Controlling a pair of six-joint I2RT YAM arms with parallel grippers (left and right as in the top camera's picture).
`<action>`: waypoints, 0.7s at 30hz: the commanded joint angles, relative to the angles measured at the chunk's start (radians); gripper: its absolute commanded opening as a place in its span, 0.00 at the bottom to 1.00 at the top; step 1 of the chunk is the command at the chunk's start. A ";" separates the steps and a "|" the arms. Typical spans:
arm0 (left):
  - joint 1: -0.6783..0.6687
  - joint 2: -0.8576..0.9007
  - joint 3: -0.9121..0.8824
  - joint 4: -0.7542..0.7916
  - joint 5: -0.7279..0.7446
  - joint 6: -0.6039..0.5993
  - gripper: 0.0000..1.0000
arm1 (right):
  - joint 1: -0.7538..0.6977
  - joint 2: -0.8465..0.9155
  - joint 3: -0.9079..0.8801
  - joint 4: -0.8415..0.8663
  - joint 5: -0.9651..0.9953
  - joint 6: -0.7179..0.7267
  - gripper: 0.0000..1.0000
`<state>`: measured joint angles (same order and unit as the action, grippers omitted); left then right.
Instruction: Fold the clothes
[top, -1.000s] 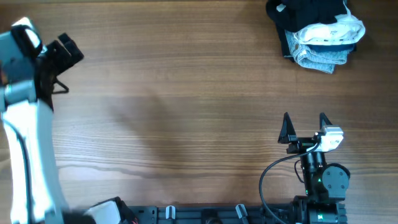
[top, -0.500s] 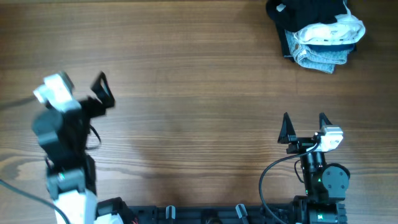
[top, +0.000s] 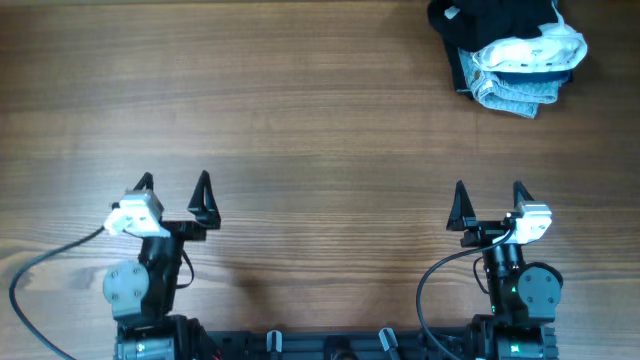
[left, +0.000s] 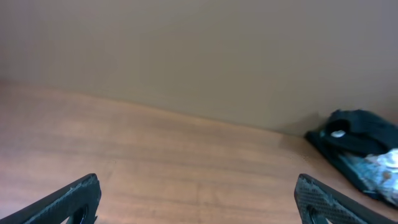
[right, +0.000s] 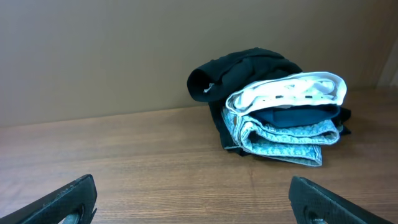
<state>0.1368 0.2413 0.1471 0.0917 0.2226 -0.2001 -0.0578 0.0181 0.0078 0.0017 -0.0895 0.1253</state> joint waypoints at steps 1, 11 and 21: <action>-0.029 -0.084 -0.043 0.006 -0.032 0.013 1.00 | -0.001 -0.009 -0.003 0.006 -0.015 -0.013 1.00; -0.035 -0.223 -0.142 0.050 -0.079 0.013 1.00 | -0.001 -0.009 -0.003 0.006 -0.015 -0.013 1.00; -0.035 -0.238 -0.142 -0.039 -0.145 0.013 1.00 | -0.001 -0.009 -0.003 0.006 -0.015 -0.013 1.00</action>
<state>0.1070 0.0212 0.0143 0.0978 0.1223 -0.1997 -0.0578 0.0181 0.0078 0.0013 -0.0895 0.1257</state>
